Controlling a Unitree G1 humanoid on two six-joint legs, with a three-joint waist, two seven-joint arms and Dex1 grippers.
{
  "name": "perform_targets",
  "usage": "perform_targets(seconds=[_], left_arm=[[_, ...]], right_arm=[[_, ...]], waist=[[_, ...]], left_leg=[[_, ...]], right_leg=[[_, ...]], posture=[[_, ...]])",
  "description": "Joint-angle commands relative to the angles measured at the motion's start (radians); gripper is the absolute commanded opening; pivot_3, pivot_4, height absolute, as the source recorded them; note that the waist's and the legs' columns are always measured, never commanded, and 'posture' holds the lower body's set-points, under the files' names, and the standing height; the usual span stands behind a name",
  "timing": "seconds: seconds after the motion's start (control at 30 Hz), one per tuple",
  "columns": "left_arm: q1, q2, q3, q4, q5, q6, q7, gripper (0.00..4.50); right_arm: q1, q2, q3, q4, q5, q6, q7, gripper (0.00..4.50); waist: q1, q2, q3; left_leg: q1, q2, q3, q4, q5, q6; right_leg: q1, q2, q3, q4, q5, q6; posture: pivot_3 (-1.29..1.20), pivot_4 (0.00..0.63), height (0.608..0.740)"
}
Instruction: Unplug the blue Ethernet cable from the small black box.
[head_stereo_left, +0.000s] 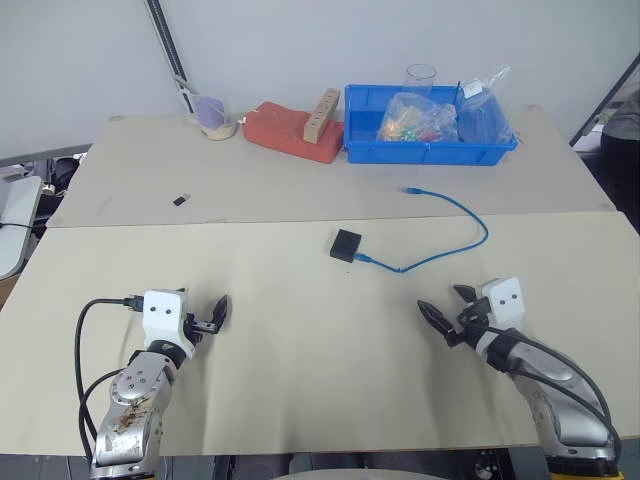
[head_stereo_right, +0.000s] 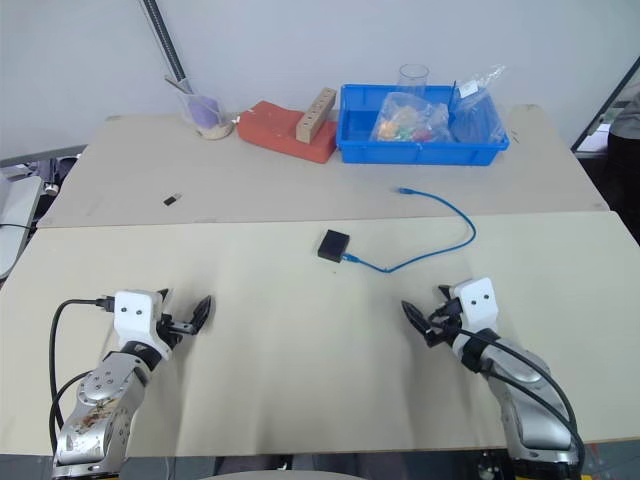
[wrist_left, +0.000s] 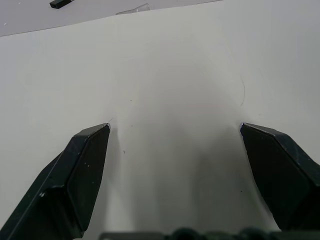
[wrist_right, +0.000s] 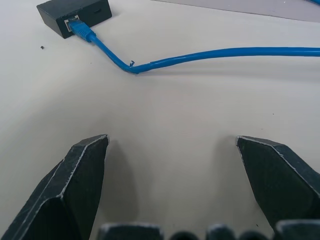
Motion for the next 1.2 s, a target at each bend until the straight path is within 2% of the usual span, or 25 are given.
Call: perform_targets(seconds=[0.03, 0.2, 0.37, 0.67, 1.0, 1.2], left_arm=[[0.007, 0.049, 0.008, -0.061, -0.058, 0.038, -0.081, 4.42], [-0.071, 0.268, -0.012, -0.244, -0.307, 0.167, -0.408, 4.42], [-0.233, 0.400, -0.050, -0.268, -0.387, 0.210, -0.553, 4.42], [-0.363, 0.454, -0.094, -0.255, -0.396, 0.203, -0.666, 4.42], [-0.327, 0.506, -0.067, -0.283, -0.404, 0.202, -0.707, 4.42], [-0.257, 0.532, -0.004, -0.315, -0.413, 0.205, -0.711, 4.42]], right_arm=[[-0.011, -0.026, 0.020, -0.039, 0.031, 0.008, 0.056, 4.50], [-0.170, -0.156, 0.066, -0.059, 0.104, 0.098, 0.221, 4.50], [-0.397, -0.216, 0.155, 0.081, 0.100, 0.150, 0.342, 4.50], [-0.639, -0.204, 0.309, 0.383, -0.011, 0.079, 0.475, 4.50], [-0.827, -0.116, 0.375, 0.739, -0.112, -0.068, 0.582, 4.50], [-0.886, -0.043, 0.393, 0.864, -0.142, -0.097, 0.623, 4.50]], waist=[[0.000, 0.000, 0.000], [-0.002, -0.002, 0.004], [0.000, -0.002, 0.004], [-0.002, -0.002, 0.004], [-0.004, -0.002, 0.005], [-0.005, -0.002, 0.005]], left_leg=[[0.000, 0.000, 0.000, 0.000, 0.000, 0.000], [-0.001, 0.000, 0.000, 0.000, 0.000, 0.000], [0.000, 0.000, 0.000, 0.000, 0.000, 0.000], [-0.001, 0.000, 0.000, 0.000, 0.000, 0.000], [-0.001, 0.000, 0.000, 0.000, 0.000, 0.000], [0.000, 0.001, 0.000, 0.000, 0.000, 0.000]], right_leg=[[0.000, 0.000, 0.000, 0.000, 0.000, 0.000], [-0.001, 0.000, -0.001, 0.000, 0.000, 0.000], [0.000, 0.001, -0.001, -0.001, 0.000, 0.000], [-0.001, 0.001, -0.002, -0.001, 0.000, 0.000], [-0.002, 0.001, -0.002, 0.000, 0.000, 0.000], [-0.002, 0.001, -0.002, 0.000, 0.000, 0.000]], posture=[[0.00, 0.150, 0.740], [0.00, 0.150, 0.740], [0.00, 0.150, 0.740], [0.00, 0.150, 0.740], [0.00, 0.150, 0.740], [0.00, 0.150, 0.740]])
